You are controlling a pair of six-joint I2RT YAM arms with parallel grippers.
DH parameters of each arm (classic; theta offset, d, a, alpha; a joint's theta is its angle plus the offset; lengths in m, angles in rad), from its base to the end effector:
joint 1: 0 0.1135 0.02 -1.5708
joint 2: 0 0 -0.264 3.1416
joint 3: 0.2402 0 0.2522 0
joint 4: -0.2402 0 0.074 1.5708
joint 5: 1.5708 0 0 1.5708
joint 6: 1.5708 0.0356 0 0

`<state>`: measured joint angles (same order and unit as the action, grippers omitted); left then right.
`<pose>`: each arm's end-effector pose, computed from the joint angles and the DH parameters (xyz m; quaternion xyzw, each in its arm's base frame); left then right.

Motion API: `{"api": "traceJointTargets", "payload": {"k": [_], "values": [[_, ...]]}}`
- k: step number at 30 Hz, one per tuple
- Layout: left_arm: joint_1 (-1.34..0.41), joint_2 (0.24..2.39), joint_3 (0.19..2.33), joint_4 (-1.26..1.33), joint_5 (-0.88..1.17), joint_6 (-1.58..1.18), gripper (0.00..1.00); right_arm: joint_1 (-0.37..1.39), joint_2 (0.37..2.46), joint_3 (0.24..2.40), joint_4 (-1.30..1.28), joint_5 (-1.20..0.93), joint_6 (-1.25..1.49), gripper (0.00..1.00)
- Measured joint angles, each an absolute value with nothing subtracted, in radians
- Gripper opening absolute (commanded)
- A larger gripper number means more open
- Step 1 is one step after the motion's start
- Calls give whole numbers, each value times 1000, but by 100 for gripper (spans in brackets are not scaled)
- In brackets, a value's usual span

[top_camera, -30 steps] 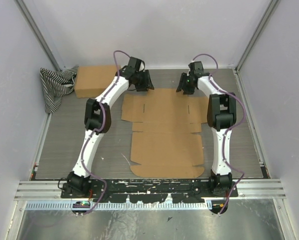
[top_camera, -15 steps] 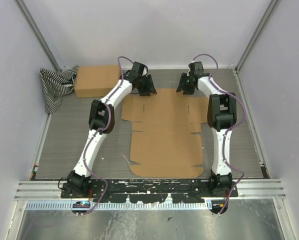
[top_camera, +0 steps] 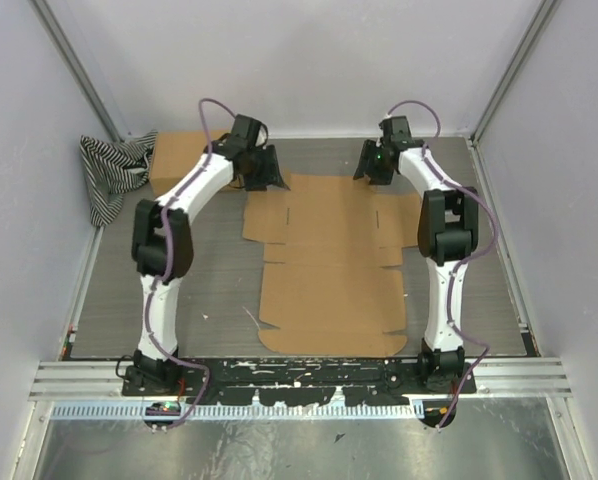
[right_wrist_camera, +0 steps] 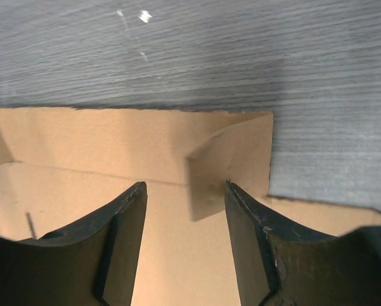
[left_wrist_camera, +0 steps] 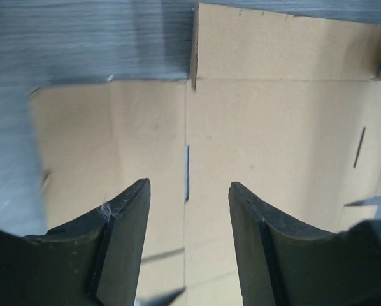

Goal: Fold the paper box

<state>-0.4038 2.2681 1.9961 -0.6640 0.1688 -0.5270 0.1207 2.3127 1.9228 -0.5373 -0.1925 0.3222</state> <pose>0.4632 -0.2044 0.2200 -0.0320 0.9465 -0.2111 0.2420 0.5086 0.0685 0.1834 0.0647 0.9425 0.1581 0.2871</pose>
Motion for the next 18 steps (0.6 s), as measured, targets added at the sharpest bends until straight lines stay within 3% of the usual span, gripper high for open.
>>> {"api": "traceJointTargets", "payload": {"k": [1,2,3,10,18], "values": [[-398,2206,1948,-654,153,-516,69,121,2293,1922,-548,-192,319,59],[-393,2140,1900,-651,140,-507,89,121,2267,1921,-557,-192,318,60],[-390,2094,1866,-644,135,-499,99,121,2236,1918,-563,-192,317,60],[-333,1853,1546,-451,290,-530,98,123,1805,1670,-545,-181,319,63],[-332,1768,1173,-381,293,-537,98,144,1413,1103,-531,-51,348,65]]}}
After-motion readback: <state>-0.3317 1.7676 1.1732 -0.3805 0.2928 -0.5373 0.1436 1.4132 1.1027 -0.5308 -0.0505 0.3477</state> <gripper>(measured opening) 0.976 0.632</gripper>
